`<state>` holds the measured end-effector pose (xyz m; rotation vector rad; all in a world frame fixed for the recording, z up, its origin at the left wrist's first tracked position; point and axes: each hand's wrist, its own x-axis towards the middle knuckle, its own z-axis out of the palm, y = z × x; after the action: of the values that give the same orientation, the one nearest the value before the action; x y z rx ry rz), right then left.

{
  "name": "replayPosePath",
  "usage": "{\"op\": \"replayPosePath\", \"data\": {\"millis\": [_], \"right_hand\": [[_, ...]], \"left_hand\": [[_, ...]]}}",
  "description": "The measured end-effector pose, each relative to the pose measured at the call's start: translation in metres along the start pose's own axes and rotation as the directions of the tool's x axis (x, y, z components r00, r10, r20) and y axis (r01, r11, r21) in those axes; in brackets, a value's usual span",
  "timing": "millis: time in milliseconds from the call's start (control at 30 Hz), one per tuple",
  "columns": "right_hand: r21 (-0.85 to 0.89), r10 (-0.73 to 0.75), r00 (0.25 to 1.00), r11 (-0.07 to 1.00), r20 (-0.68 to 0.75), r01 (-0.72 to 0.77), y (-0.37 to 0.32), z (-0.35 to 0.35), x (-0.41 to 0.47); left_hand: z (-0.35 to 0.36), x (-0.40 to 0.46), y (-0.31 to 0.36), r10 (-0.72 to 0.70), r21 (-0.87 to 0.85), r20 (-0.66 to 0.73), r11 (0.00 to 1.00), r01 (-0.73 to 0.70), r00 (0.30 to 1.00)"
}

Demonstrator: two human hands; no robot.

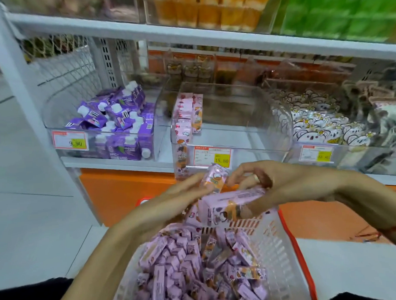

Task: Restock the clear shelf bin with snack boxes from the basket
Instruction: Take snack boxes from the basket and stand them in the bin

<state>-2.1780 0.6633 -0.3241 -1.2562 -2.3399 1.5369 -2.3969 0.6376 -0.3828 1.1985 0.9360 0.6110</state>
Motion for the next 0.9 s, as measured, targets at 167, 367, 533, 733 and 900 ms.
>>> {"op": "replayPosePath", "data": {"millis": [167,367,533,733,900], "right_hand": [[-0.053,-0.082,0.975,0.996,-0.206,0.072,-0.016,-0.01,-0.008],[0.151,-0.05,0.984,0.985,-0.172,0.077,-0.009,-0.045,-0.031],[0.199,-0.226,0.908,0.93,-0.354,0.309,-0.014,-0.046,-0.031],[0.066,-0.327,0.82,0.913,-0.47,0.403,-0.04,-0.046,0.001],[0.189,-0.303,0.755,0.852,-0.582,0.488,-0.041,-0.065,0.024]], "left_hand": [[0.004,0.007,0.017,-0.052,-0.193,0.058,0.979,0.063,0.997],[-0.009,0.01,0.051,-0.059,0.228,-0.036,0.971,0.066,0.998],[-0.023,0.011,0.092,0.094,0.46,-0.022,0.885,-0.073,0.995],[-0.021,0.033,0.119,0.28,0.409,-0.27,0.899,-0.154,0.921],[-0.018,0.046,0.116,0.458,0.373,-0.307,0.865,-0.337,0.834]]}}
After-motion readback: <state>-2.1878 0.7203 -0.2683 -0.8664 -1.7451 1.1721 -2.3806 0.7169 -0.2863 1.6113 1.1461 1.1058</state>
